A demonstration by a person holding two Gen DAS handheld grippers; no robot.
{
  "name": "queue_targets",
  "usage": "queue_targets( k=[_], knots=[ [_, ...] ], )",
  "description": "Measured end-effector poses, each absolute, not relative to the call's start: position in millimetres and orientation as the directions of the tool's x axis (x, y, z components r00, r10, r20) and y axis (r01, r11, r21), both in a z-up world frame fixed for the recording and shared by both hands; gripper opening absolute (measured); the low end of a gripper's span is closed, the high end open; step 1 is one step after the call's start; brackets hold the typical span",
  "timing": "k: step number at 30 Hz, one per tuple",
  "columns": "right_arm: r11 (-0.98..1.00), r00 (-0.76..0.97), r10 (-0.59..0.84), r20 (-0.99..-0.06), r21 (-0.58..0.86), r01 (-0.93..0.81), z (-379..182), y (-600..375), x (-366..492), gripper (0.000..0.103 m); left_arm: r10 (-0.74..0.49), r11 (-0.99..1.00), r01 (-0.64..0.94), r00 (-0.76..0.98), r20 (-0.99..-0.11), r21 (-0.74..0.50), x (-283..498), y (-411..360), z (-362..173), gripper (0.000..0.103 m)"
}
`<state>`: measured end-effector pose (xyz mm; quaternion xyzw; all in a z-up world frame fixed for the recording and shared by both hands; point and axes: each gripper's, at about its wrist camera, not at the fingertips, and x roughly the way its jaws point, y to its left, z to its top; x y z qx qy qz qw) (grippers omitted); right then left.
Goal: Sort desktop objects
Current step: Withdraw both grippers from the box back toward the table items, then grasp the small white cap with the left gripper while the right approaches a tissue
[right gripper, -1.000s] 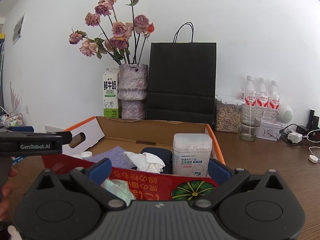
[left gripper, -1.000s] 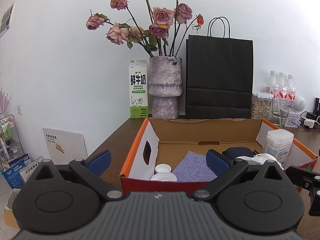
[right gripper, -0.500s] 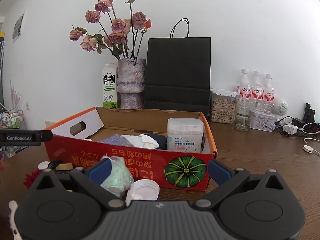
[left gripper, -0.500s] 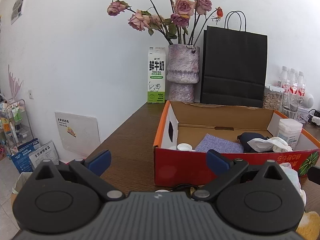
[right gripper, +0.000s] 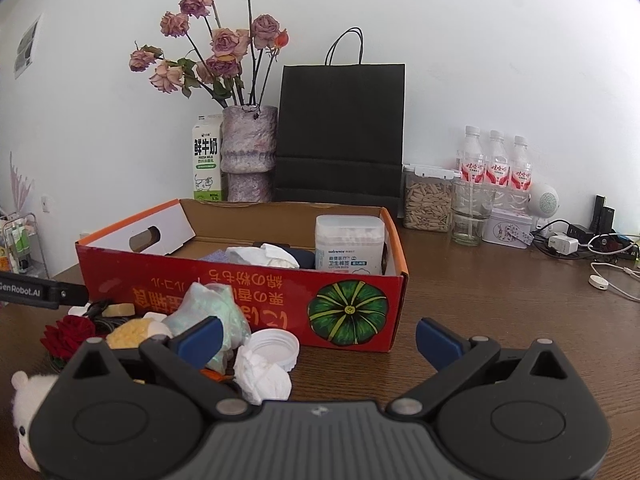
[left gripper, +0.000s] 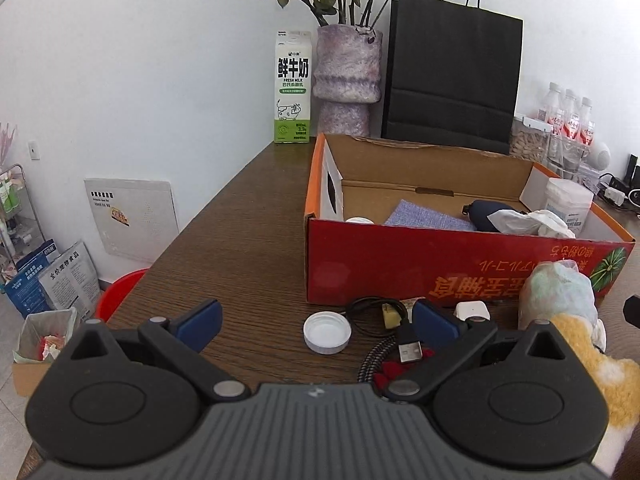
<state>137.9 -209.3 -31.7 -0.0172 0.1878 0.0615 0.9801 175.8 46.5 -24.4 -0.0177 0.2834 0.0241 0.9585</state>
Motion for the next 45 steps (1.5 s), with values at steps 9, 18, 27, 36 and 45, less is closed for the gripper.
queue_targets(
  k=[9,18,27,36,45],
  knots=[
    [0.993,0.912,0.112,-0.396,0.011,-0.117,-33.4,-213.0,142.5,0.103,0.001,1.0,-0.013,0.818,-0.575,-0.016,188.4,36.3,-30.3,0.092],
    [0.992,0.906,0.116,-0.407,0.006,-0.124,-34.0,-211.3,143.9,0.103,-0.011,0.998,-0.023,0.835,-0.55,-0.055,178.2,44.4,-29.0,0.088],
    [0.992,0.901,0.115,-0.418,0.002,-0.126,-35.0,-210.9,145.9,0.103,0.067,0.997,-0.08,0.817,-0.573,0.002,167.9,67.8,-31.5,0.079],
    [0.992,0.897,0.112,-0.428,0.002,-0.124,-36.0,-211.0,148.1,0.103,0.04,0.998,-0.001,0.784,-0.62,0.064,187.0,57.6,-41.9,0.077],
    [0.992,0.891,0.117,-0.438,0.002,-0.129,-36.9,-210.0,149.3,0.103,-0.052,0.997,0.077,0.79,-0.611,0.015,188.6,53.0,-44.4,0.033]
  ],
)
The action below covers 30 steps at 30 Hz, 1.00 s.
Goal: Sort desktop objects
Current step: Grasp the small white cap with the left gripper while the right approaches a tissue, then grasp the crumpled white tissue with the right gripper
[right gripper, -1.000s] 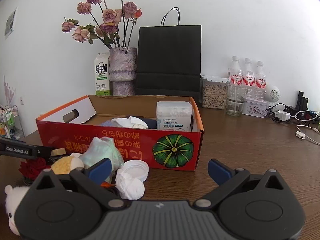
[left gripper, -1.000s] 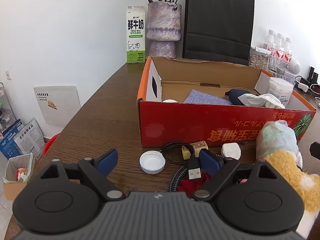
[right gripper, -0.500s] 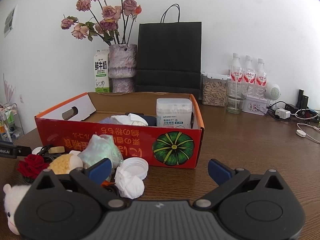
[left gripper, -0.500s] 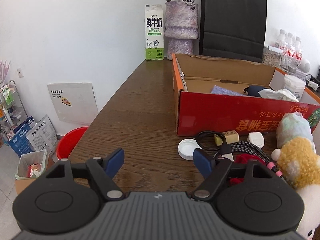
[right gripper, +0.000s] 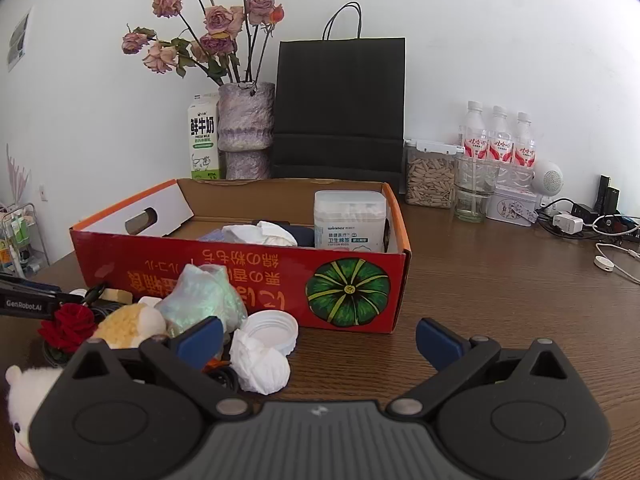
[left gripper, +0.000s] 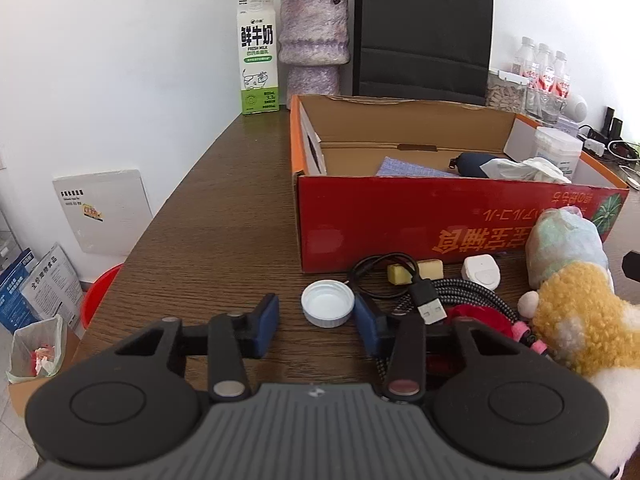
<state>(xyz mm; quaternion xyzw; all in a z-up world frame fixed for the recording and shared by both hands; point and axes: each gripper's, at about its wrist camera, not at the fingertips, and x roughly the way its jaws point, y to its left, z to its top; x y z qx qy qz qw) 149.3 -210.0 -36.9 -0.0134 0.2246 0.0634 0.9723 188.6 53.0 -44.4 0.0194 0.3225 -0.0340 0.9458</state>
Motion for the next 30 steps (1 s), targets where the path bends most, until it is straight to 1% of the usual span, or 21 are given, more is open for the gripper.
queue_targets(
  k=[1,4,12,20,26,28,30],
  knots=[
    [0.992,0.891,0.117,-0.439,0.003,-0.129,-36.8,-210.2,149.3,0.103,-0.06,0.996,0.087,0.791,-0.609,0.015,187.8,51.6,-44.4,0.029],
    [0.992,0.891,0.117,-0.439,0.003,-0.129,-36.8,-210.3,149.3,0.103,-0.052,0.995,0.089,0.798,-0.6,0.033,186.8,48.0,-45.5,0.029],
    [0.992,0.891,0.117,-0.439,0.003,-0.129,-36.8,-210.4,149.3,0.103,-0.035,0.999,0.036,0.821,-0.57,-0.01,179.6,56.1,-44.1,0.029],
    [0.992,0.891,0.114,-0.44,0.004,-0.125,-38.1,-211.6,148.9,0.103,0.033,0.998,-0.05,0.867,-0.497,-0.022,167.6,64.3,-37.2,0.029],
    [0.991,0.905,0.118,-0.408,-0.015,-0.136,-36.7,-208.6,143.1,0.103,0.044,0.998,-0.063,0.875,-0.482,-0.023,164.5,65.5,-34.9,0.029],
    [0.989,0.903,0.122,-0.413,-0.025,-0.145,-36.1,-206.3,142.8,0.101,0.042,0.998,-0.063,0.875,-0.482,-0.027,163.5,65.9,-34.8,0.029],
    [0.986,0.891,0.136,-0.432,-0.027,-0.164,-36.9,-204.3,145.0,0.095,0.038,0.998,-0.059,0.875,-0.483,-0.03,163.2,66.0,-34.8,0.029]
  ],
)
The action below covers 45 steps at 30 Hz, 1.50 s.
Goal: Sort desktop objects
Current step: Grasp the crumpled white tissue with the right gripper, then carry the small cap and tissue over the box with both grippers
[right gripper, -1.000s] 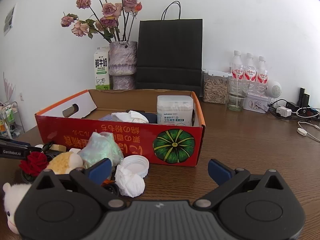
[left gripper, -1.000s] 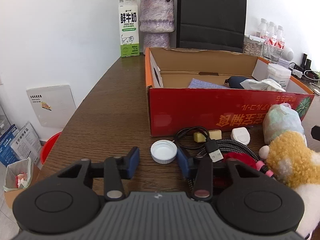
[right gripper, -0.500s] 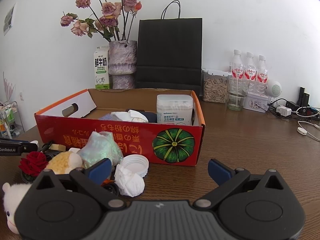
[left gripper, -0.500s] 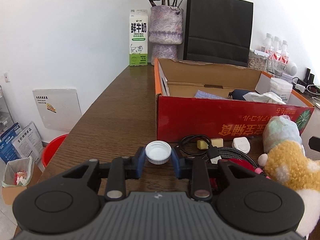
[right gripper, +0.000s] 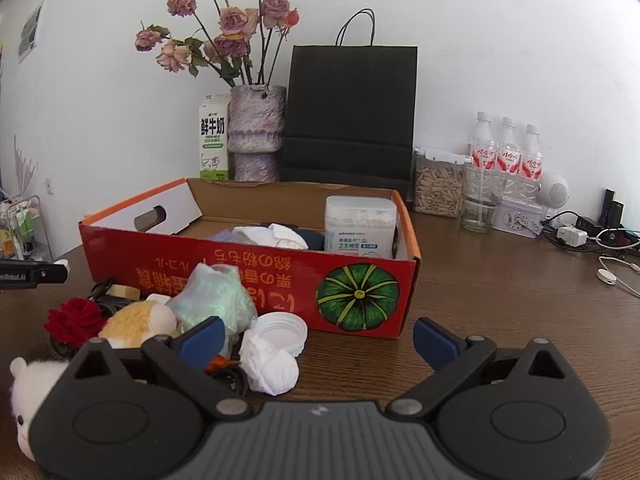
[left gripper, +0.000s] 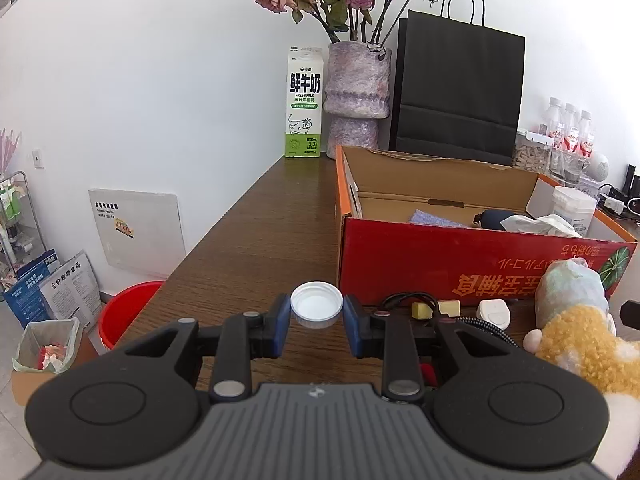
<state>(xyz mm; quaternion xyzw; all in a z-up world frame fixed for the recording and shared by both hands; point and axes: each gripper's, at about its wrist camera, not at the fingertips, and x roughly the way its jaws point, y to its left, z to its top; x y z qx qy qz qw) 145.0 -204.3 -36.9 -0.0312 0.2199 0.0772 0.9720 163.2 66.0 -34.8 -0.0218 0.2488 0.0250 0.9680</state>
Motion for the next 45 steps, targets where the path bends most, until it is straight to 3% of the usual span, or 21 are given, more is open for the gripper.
queue_targets(
  k=[8,11,13,16,17,31,45],
  knots=[
    [0.98,0.834,0.191,-0.518,0.059,-0.188,-38.8,-204.6,163.8,0.079,0.034,0.997,-0.06,0.876,-0.481,-0.04,163.1,66.9,-35.5,0.029],
    [0.976,0.806,0.218,-0.55,0.103,-0.194,-42.7,-208.0,169.6,0.064,0.033,0.997,-0.061,0.875,-0.483,-0.044,163.6,66.8,-35.9,0.029],
    [0.972,0.794,0.234,-0.561,0.126,-0.197,-44.3,-210.0,171.2,0.061,0.031,0.997,-0.061,0.874,-0.484,-0.046,163.7,67.4,-36.0,0.029],
    [0.97,0.782,0.242,-0.575,0.13,-0.204,-45.7,-209.3,171.9,0.041,0.031,0.997,-0.061,0.874,-0.484,-0.047,163.1,67.5,-36.0,0.029],
    [0.969,0.775,0.247,-0.582,0.132,-0.21,-46.9,-208.4,172.4,0.028,0.031,0.997,-0.061,0.874,-0.484,-0.047,163.1,67.5,-36.0,0.029],
    [0.975,0.844,0.223,-0.488,0.099,-0.2,-30.2,-217.0,149.5,0.023,0.028,0.997,-0.06,0.876,-0.482,-0.05,161.5,68.3,-35.5,0.029],
    [0.963,0.907,0.268,-0.325,0.087,-0.254,21.7,-195.3,170.4,0.023,-0.042,0.998,0.025,0.936,-0.35,-0.053,166.6,33.0,11.7,0.029]
  ],
)
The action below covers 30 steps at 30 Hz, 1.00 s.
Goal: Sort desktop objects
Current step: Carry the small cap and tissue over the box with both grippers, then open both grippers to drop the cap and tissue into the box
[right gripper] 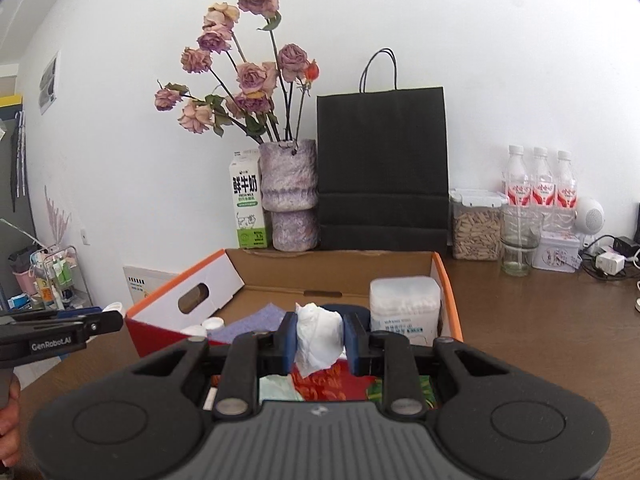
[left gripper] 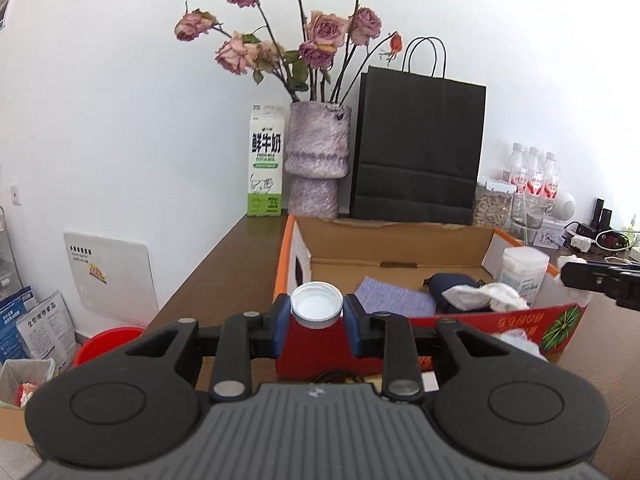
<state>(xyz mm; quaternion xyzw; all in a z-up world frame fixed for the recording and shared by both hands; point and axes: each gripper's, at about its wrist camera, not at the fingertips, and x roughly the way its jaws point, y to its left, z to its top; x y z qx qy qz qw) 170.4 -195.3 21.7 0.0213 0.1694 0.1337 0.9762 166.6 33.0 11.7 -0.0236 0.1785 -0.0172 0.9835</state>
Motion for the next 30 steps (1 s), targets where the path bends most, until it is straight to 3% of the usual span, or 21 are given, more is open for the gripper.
queue_targets(
  k=[6,15,29,30],
  knots=[
    [0.962,0.92,0.269,-0.285,0.037,-0.27,29.4,-163.8,202.0,0.023,-0.06,0.998,0.045,0.946,-0.32,-0.054,202.4,8.7,33.7,0.029],
    [0.96,0.894,0.274,-0.355,0.044,-0.277,10.5,-137.3,252.2,0.023,-0.004,0.999,-0.017,0.923,-0.385,-0.051,265.5,-8.8,22.7,0.029],
    [0.964,0.881,0.253,-0.4,0.031,-0.264,-4.4,-135.9,255.2,0.026,0.018,1.0,-0.007,0.918,-0.396,0.029,263.2,-15.0,3.7,0.03],
    [0.964,0.88,0.252,-0.402,0.031,-0.263,-4.6,-136.1,254.7,0.027,0.018,1.0,-0.008,0.919,-0.394,0.028,262.4,-14.8,3.7,0.033]
  ],
)
